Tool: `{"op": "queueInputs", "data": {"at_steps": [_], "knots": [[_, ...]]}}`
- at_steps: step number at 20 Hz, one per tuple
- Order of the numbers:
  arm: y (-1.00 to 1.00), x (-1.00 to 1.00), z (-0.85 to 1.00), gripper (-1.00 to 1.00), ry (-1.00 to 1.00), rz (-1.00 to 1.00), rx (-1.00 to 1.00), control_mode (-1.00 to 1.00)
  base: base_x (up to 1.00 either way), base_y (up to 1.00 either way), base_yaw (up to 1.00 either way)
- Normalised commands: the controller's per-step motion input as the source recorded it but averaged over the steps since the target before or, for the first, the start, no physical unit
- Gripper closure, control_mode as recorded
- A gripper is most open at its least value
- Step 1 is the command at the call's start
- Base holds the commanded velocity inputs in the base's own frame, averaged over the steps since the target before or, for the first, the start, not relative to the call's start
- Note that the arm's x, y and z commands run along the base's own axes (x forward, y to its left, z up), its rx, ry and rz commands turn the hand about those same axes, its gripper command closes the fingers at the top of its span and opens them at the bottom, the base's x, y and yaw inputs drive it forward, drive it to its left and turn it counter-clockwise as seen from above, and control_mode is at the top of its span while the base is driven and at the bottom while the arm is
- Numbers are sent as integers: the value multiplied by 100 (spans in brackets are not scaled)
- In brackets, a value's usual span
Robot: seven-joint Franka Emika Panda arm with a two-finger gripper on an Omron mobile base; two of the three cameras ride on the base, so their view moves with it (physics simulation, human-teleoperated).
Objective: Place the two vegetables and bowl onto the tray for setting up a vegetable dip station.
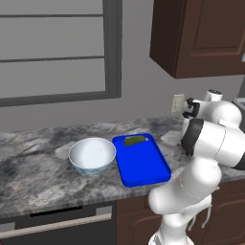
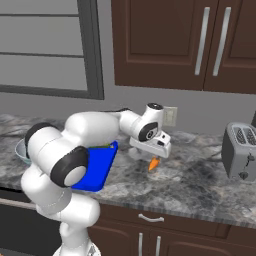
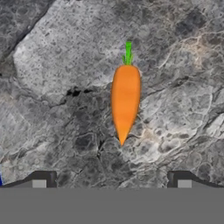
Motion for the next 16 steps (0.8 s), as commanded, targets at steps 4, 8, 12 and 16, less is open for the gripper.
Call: {"op": "queueInputs", "data": {"at_steps": [4, 8, 12, 16], "knots": [[-1, 2, -25, -100, 0, 9, 0, -100, 0, 0, 0], [0, 7, -21, -100, 0, 8, 0, -100, 0, 0, 0], [-2, 20, -9, -100, 0, 4, 0, -100, 0, 0, 0], [-17, 18, -4, -100, 0, 5, 0, -100, 0, 0, 0]]}}
